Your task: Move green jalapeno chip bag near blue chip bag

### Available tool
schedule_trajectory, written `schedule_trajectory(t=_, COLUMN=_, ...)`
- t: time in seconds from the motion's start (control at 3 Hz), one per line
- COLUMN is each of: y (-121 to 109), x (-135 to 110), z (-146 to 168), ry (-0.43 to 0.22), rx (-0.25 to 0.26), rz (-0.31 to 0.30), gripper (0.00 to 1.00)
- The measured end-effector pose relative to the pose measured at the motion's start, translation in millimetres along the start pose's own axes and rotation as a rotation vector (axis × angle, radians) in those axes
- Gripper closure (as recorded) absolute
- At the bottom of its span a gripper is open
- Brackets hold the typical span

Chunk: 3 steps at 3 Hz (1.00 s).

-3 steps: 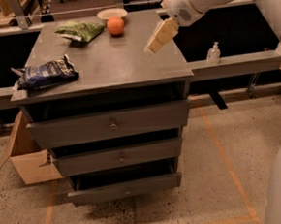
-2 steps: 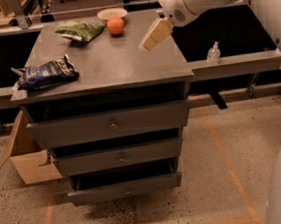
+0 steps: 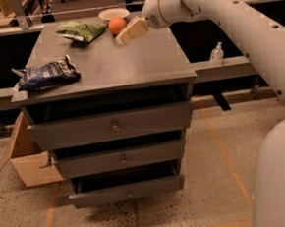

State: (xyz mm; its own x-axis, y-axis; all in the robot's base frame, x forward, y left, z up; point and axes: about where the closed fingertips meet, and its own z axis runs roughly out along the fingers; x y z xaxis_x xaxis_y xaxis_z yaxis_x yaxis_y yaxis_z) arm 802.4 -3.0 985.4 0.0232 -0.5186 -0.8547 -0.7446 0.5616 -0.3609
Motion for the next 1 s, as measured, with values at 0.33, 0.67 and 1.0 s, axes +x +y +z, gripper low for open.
schedule_trajectory(t=0.33, y=-5.6, x=-7.8, z=51.8, ry=-0.042, rx=0.064, rz=-0.023, gripper=0.00)
schedule_trajectory(t=0.67, y=-6.7, x=-9.6, z=91.8, ry=-0.030, rx=0.084, rz=-0.080, gripper=0.00)
schedule_trajectory(t=1.0, y=-8.2, x=-23.1, z=126.2, ry=-0.042, rx=0.094, rz=-0.134, gripper=0.00)
